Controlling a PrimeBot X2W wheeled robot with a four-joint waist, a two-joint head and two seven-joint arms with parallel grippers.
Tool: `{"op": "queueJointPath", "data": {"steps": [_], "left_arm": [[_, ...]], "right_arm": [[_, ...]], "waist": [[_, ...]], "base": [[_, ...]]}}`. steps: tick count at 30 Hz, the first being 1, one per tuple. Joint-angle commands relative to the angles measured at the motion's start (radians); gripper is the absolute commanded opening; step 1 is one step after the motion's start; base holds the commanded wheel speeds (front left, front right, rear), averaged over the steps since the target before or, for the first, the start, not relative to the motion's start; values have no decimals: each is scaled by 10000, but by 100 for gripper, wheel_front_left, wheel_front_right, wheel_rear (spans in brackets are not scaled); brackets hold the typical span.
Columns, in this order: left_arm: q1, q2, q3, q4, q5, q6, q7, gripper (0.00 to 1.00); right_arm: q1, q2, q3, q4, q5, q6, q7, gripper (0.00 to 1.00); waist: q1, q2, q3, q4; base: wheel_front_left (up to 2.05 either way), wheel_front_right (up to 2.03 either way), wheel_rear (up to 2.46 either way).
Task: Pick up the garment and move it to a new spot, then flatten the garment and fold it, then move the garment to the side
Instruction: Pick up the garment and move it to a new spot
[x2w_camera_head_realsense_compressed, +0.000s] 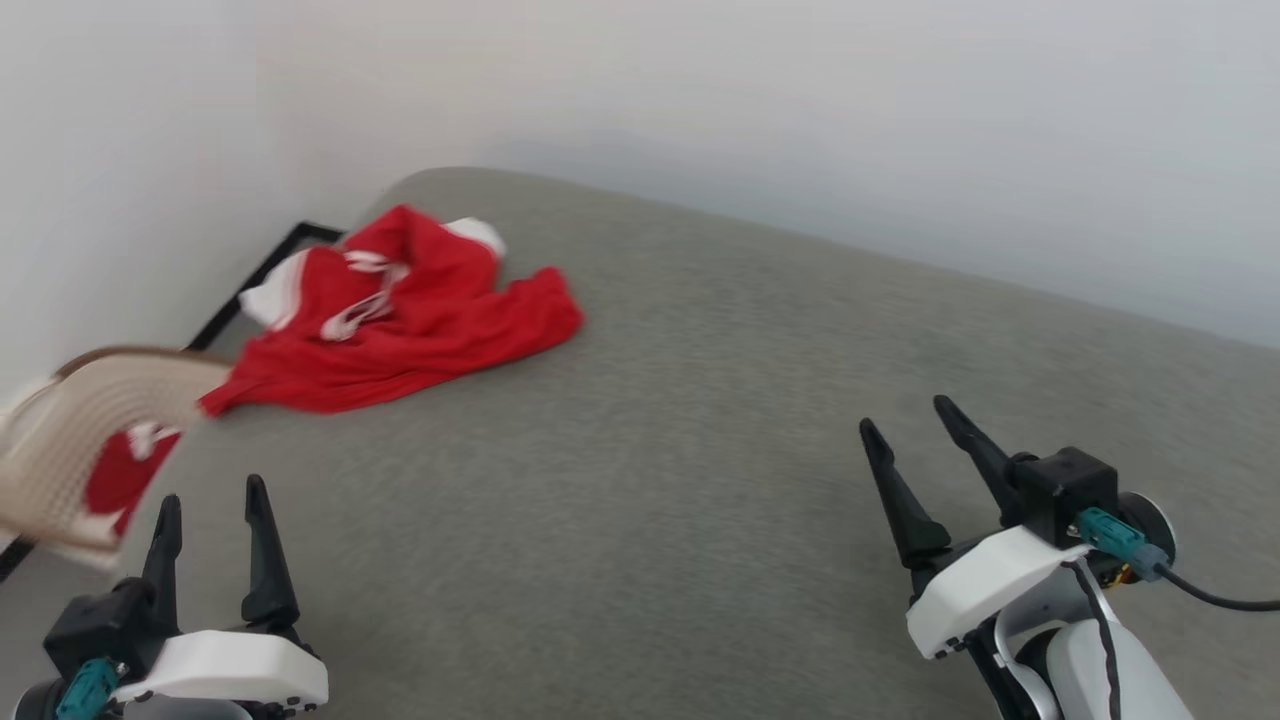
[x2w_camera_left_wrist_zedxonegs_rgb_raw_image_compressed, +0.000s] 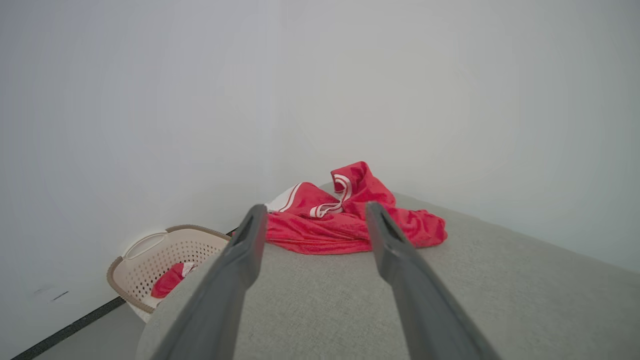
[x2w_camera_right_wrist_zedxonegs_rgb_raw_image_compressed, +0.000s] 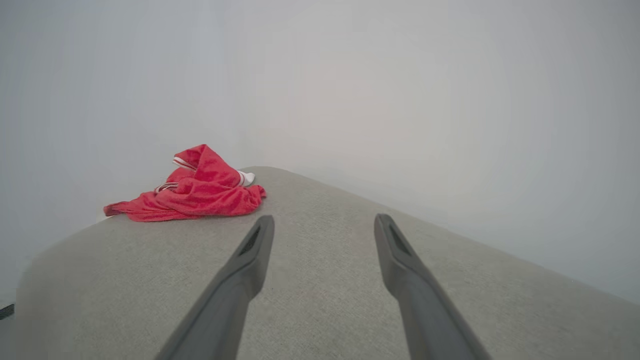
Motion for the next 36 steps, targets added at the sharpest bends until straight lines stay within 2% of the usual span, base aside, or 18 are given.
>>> {"op": "queueJointPath", "data": {"steps": [1, 7, 14, 21, 26, 36], "left_arm": [[79, 28, -8, -98, -112, 44, 70, 100], [53, 24, 19, -210, -211, 102, 197, 100], [-463, -170, 24, -42, -538, 232, 147, 100], [-2167, 19, -279, 1076, -760, -259, 240, 100], [-3385, 238, -427, 2095, -820, -608, 152, 100], [-6413, 932, -575, 4824, -1021, -1226, -215, 100]], "right_arm": [[-88, -6, 36, 21, 83, 1, -52, 100], [-189, -72, 179, -6, 160, 1, 38, 100], [-507, -286, 198, -131, 138, 1, 198, 100], [-583, -514, -127, -426, 28, 1, 352, 100], [-723, -615, -238, -759, -51, 1, 552, 100], [-1321, -1012, -287, -1852, -247, 1, 1204, 100]], "waist": [[1, 0, -39, 723], [1, 0, 61, 1428], [1, 0, 485, 1582], [1, 0, 860, 1608], [1, 0, 1205, 1382], [1, 0, 2503, 402]], "base": [[0, 0, 0], [0, 0, 0], [0, 0, 0], [0, 0, 0], [0, 0, 0], [0, 0, 0]]}}
